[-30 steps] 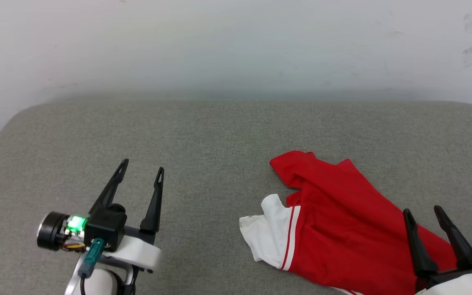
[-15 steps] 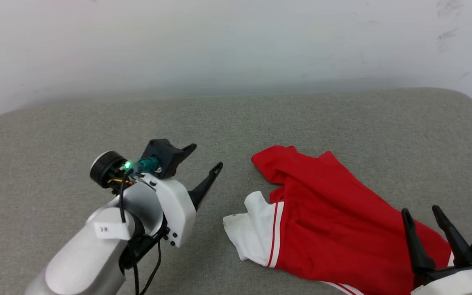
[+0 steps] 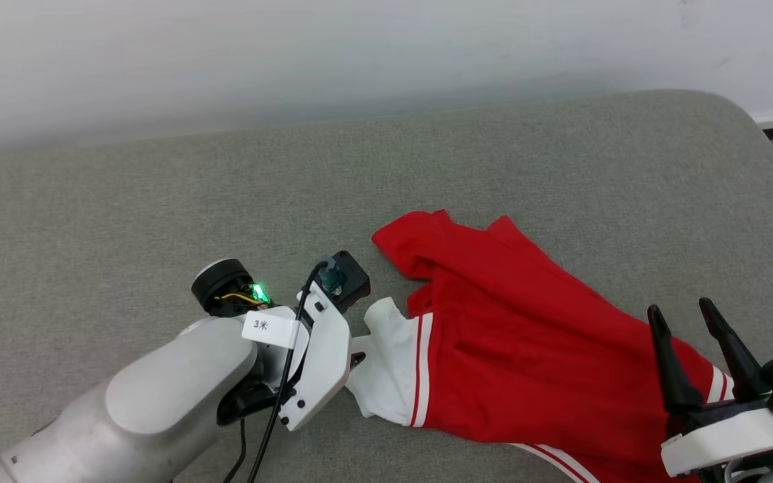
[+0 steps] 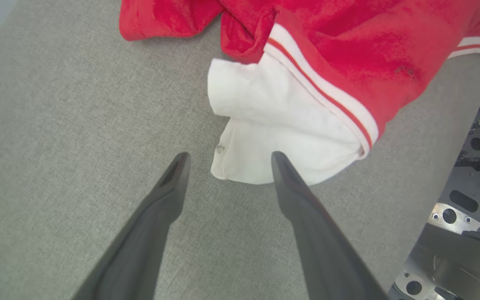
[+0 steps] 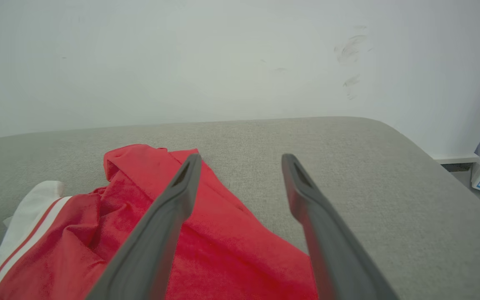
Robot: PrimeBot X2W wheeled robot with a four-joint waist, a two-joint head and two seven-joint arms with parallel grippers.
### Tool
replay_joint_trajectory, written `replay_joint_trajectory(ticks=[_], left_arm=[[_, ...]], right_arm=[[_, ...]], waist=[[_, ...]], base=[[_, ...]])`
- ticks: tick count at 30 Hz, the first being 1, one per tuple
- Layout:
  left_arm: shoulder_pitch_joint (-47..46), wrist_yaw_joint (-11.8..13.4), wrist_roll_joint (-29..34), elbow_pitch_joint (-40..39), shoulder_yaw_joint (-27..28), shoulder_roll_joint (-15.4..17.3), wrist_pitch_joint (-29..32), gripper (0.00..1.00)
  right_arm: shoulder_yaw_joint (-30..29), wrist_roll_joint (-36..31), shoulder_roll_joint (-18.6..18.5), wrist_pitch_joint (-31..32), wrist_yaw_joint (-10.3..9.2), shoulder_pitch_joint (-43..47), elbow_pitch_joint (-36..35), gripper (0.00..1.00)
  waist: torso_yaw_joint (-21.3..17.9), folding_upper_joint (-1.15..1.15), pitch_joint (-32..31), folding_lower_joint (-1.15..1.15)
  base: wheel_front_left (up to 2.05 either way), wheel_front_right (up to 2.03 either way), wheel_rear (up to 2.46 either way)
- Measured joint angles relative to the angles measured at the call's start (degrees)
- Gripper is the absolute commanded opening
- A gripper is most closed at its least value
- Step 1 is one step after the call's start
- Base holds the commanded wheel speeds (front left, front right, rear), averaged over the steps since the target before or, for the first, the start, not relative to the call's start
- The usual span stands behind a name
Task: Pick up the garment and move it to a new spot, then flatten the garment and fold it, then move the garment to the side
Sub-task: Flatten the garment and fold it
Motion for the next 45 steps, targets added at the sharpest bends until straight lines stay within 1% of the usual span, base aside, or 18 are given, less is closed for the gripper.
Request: replay_joint_trajectory(ticks=[5, 8, 14, 19, 20, 21, 22, 24, 27, 30, 33, 37, 41, 45], left_arm=[[-3.9, 0.0, -2.3, 3.4, -6.1, -0.2, 1.8, 1.0], [-5.9, 0.0, -1.8, 5.5, -8.4, 0.1, 2.5, 1.0], [-6.4, 0.0, -3.3, 7.7, -10.1, -0.4, 4.7, 1.0], [-5.3, 0.1, -1.6, 7.1, -9.8, -0.5, 7.8, 1.0], [-5.1, 0.1, -1.0, 6.8, -9.7, -0.6, 8.6, 0.74], [-4.9, 0.1, -0.6, 6.4, -9.6, -0.7, 9.0, 0.24], [-4.5, 0.1, -0.1, 6.0, -9.4, -0.6, 9.3, 0.0], [-3.9, 0.1, -0.1, 5.3, -9.5, -0.6, 9.3, 0.0], [-3.8, 0.0, -0.8, 5.1, -10.0, -0.8, 7.3, 0.0], [-4.4, 0.0, -2.4, 5.5, -10.4, -0.3, 3.3, 0.0], [-5.8, 0.0, -4.4, 5.9, -10.3, 0.8, -1.3, 0.0], [-6.5, 0.0, -6.9, 6.5, -9.1, 3.5, -5.3, 0.0], [-5.8, 0.0, -11.1, 7.0, -6.3, 6.4, -7.4, 0.0], [-4.2, 1.5, -13.2, 7.3, -4.4, 10.7, -8.3, 0.0]], right_arm=[[-0.2, -0.9, 0.5, 0.0, 0.0, -1.5, -0.6, 1.0], [-0.2, -1.2, 0.9, 0.0, 0.0, -2.3, -0.9, 1.0], [-0.1, -1.5, 1.5, 0.0, 0.0, -2.9, -0.9, 1.0], [-0.2, -1.9, 1.7, 0.0, 0.0, -3.6, -0.8, 1.0], [-0.2, -1.9, 1.7, 0.0, 0.0, -3.8, -0.8, 1.0], [-0.2, -2.0, 1.7, 0.0, 0.0, -3.9, -0.8, 1.0], [-0.1, -2.2, 1.7, 0.0, 0.0, -3.9, -0.7, 1.0], [0.0, -2.4, 1.8, 0.0, 0.0, -4.0, -0.7, 1.0], [-0.3, -2.5, 1.8, 0.0, 0.0, -4.0, -0.5, 1.0], [-0.5, -2.7, 1.8, 0.0, 0.0, -3.5, -0.1, 1.0], [-0.9, -2.7, 1.5, 0.0, 0.0, -2.6, 0.0, 1.0], [-1.5, -2.7, 1.1, 0.0, 0.0, -1.4, 0.1, 1.0], [-1.8, -2.7, 1.0, 0.0, 0.0, -0.4, 0.1, 1.0], [-2.0, -2.7, 0.9, 0.0, 0.0, -0.1, -0.1, 1.0]], waist=[[-1.8, 0.0, 2.6, 0.0], [-2.8, 0.0, 4.1, 0.0], [-4.5, 0.0, 6.0, 0.0], [-5.1, 0.0, 6.7, 0.0], [-5.1, 0.0, 6.8, 0.0], [-5.1, 0.0, 6.8, 0.0], [-5.1, 0.0, 6.8, 0.0], [-5.0, 0.0, 6.8, 0.0], [-4.4, 0.0, 6.3, 0.0], [-3.8, 0.0, 5.1, 0.0], [-2.8, 0.0, 3.7, 0.0], [-1.0, 0.0, 1.7, 0.0], [1.1, 0.0, 0.3, 0.0], [3.1, 0.0, -0.3, 0.0]], base=[[0.0, 0.0, 0.0], [0.0, 0.0, 0.0], [0.0, 0.0, 0.0], [0.0, 0.0, 0.0], [0.0, 0.0, 0.0], [0.0, 0.0, 0.0], [0.0, 0.0, 0.0], [0.0, 0.0, 0.0], [0.0, 0.0, 0.0], [0.0, 0.0, 0.0], [0.0, 0.0, 0.0], [0.0, 0.0, 0.0], [0.0, 0.0, 0.0], [0.0, 0.0, 0.0]])
